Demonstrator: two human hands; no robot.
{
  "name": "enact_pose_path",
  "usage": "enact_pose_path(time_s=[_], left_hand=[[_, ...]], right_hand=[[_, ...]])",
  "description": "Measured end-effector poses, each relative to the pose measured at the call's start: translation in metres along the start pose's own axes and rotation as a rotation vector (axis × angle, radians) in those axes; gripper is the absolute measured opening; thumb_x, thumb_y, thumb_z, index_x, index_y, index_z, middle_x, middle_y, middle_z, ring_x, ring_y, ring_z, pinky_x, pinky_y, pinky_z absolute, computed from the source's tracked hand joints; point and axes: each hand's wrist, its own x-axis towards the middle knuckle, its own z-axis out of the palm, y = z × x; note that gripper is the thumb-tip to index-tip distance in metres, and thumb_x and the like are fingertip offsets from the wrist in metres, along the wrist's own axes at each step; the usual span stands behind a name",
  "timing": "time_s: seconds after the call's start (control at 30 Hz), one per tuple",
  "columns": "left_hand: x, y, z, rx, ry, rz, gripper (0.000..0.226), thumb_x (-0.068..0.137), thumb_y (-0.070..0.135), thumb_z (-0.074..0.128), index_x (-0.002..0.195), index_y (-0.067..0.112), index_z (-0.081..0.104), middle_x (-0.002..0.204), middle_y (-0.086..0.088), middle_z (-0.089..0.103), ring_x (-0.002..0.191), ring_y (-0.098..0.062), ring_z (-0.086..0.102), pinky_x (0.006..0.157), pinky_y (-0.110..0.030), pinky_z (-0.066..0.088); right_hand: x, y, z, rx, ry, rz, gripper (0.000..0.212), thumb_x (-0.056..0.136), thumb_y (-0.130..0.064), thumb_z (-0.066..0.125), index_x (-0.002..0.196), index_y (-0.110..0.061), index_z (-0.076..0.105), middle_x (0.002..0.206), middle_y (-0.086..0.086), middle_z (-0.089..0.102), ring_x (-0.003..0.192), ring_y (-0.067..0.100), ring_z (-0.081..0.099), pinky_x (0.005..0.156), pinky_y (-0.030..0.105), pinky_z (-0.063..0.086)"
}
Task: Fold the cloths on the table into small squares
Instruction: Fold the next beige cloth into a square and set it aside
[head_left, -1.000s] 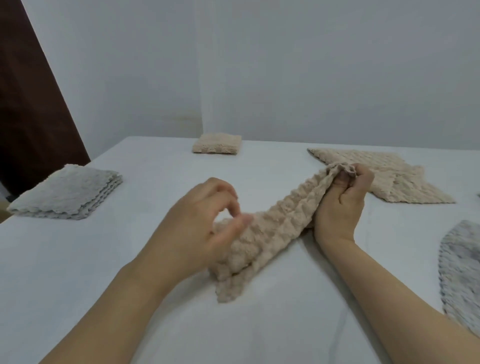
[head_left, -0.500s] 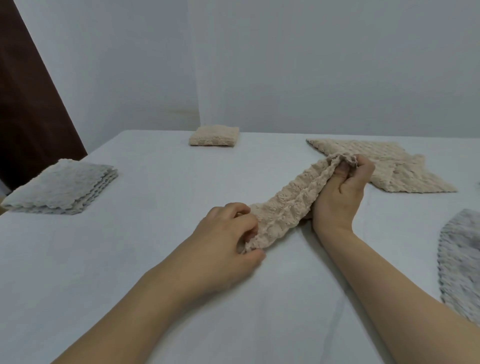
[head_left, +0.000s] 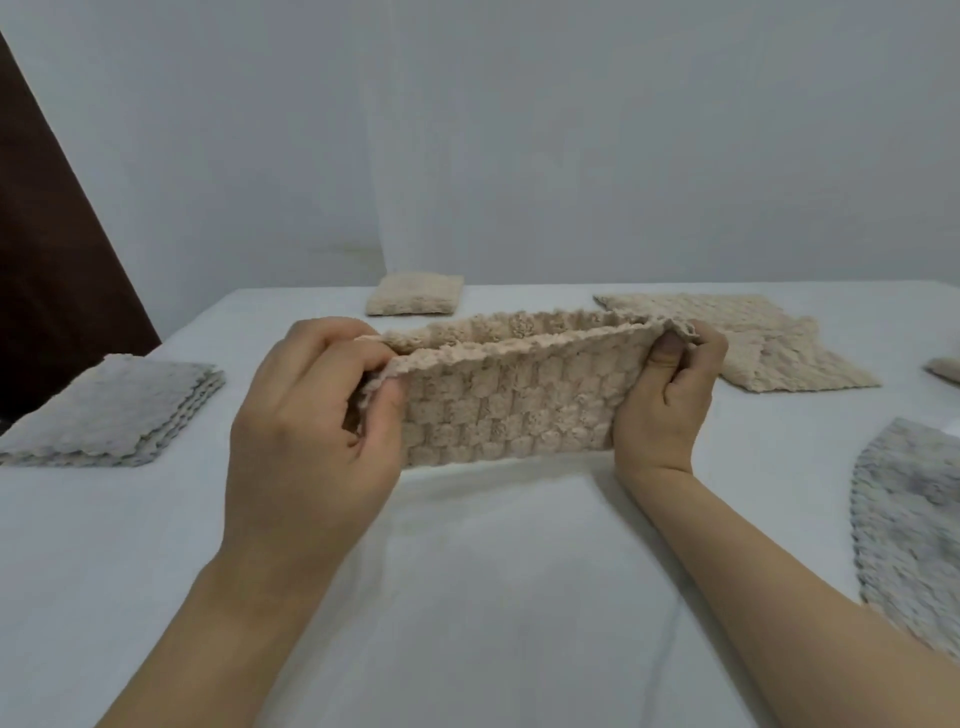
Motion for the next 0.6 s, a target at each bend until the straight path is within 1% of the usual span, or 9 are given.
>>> enact_pose_path(time_s=[0.1, 0.17, 0.23, 0.3, 0.33, 0.37, 0.43, 0.53, 0.6], left_hand=[[0.001, -0.001, 0.0, -0.015, -0.002, -0.033, 0.008, 0.086, 0.011, 0.064, 0.083, 0.005, 0.068, 0.095, 0.0, 0.06, 0.079, -0.023, 0.059, 0.065, -0.041, 0.051], [0.002, -0.004, -0.001, -0.017, -0.043, -0.098, 0.011, 0.085, 0.015, 0.066, 0.076, 0.01, 0.065, 0.09, 0.004, 0.059, 0.071, -0.02, 0.057, 0.062, -0.039, 0.049], [0.004, -0.01, -0.001, -0.022, -0.092, -0.179, 0.013, 0.086, 0.013, 0.067, 0.073, 0.013, 0.062, 0.086, 0.006, 0.058, 0.071, -0.012, 0.056, 0.064, -0.03, 0.047], [0.006, -0.019, 0.0, -0.01, -0.135, -0.251, 0.013, 0.088, 0.011, 0.064, 0.076, 0.015, 0.062, 0.085, 0.006, 0.058, 0.074, -0.006, 0.055, 0.066, -0.015, 0.042], [0.005, -0.025, 0.003, 0.001, -0.144, -0.278, 0.012, 0.09, 0.012, 0.062, 0.079, 0.016, 0.063, 0.087, 0.006, 0.058, 0.075, -0.004, 0.054, 0.066, -0.011, 0.039], [0.003, -0.031, 0.006, 0.018, -0.145, -0.298, 0.011, 0.093, 0.014, 0.06, 0.083, 0.015, 0.064, 0.088, 0.006, 0.058, 0.074, -0.005, 0.053, 0.065, -0.011, 0.037], [-0.002, -0.043, 0.016, 0.051, -0.125, -0.337, 0.011, 0.096, 0.015, 0.056, 0.088, 0.014, 0.063, 0.091, 0.004, 0.058, 0.074, -0.007, 0.049, 0.066, -0.015, 0.033], [-0.01, -0.059, 0.036, 0.022, -0.117, -0.439, 0.012, 0.099, 0.017, 0.051, 0.093, 0.014, 0.061, 0.095, 0.002, 0.059, 0.085, -0.01, 0.051, 0.073, -0.015, 0.031], [-0.013, -0.071, 0.05, -0.028, -0.169, -0.558, 0.012, 0.099, 0.019, 0.051, 0.095, 0.013, 0.062, 0.097, 0.001, 0.061, 0.091, -0.012, 0.053, 0.074, -0.015, 0.031]], right_hand=[[-0.003, -0.001, 0.002, -0.029, -0.048, 0.04, 0.021, 0.105, -0.018, 0.033, 0.119, -0.006, 0.043, 0.071, -0.013, 0.042, 0.061, -0.013, 0.047, 0.056, 0.006, 0.034], [-0.001, 0.0, 0.001, -0.071, -0.089, 0.077, 0.02, 0.105, -0.025, 0.033, 0.117, -0.012, 0.043, 0.071, -0.013, 0.044, 0.059, -0.011, 0.048, 0.053, 0.009, 0.034], [0.002, 0.003, 0.0, -0.157, -0.162, 0.11, 0.015, 0.104, -0.029, 0.034, 0.109, -0.018, 0.043, 0.07, -0.011, 0.048, 0.06, -0.005, 0.049, 0.054, 0.014, 0.035], [0.003, 0.008, -0.001, -0.244, -0.238, 0.132, 0.016, 0.103, -0.032, 0.035, 0.104, -0.019, 0.044, 0.07, -0.006, 0.052, 0.061, 0.003, 0.049, 0.056, 0.023, 0.037], [0.003, 0.011, -0.001, -0.277, -0.28, 0.142, 0.017, 0.103, -0.033, 0.035, 0.103, -0.019, 0.045, 0.071, -0.003, 0.053, 0.062, 0.007, 0.049, 0.056, 0.027, 0.037], [0.003, 0.014, -0.001, -0.304, -0.327, 0.155, 0.019, 0.103, -0.034, 0.035, 0.103, -0.018, 0.046, 0.072, -0.001, 0.055, 0.064, 0.012, 0.051, 0.056, 0.03, 0.037], [0.002, 0.018, 0.0, -0.346, -0.397, 0.178, 0.022, 0.102, -0.036, 0.036, 0.104, -0.018, 0.047, 0.075, 0.001, 0.058, 0.067, 0.016, 0.054, 0.057, 0.029, 0.038], [0.002, 0.021, 0.002, -0.362, -0.406, 0.194, 0.023, 0.101, -0.039, 0.037, 0.105, -0.019, 0.048, 0.077, 0.0, 0.059, 0.07, 0.016, 0.055, 0.057, 0.029, 0.037], [0.003, 0.023, 0.002, -0.361, -0.396, 0.204, 0.023, 0.1, -0.039, 0.038, 0.104, -0.019, 0.049, 0.077, -0.001, 0.057, 0.071, 0.019, 0.055, 0.058, 0.031, 0.036]])
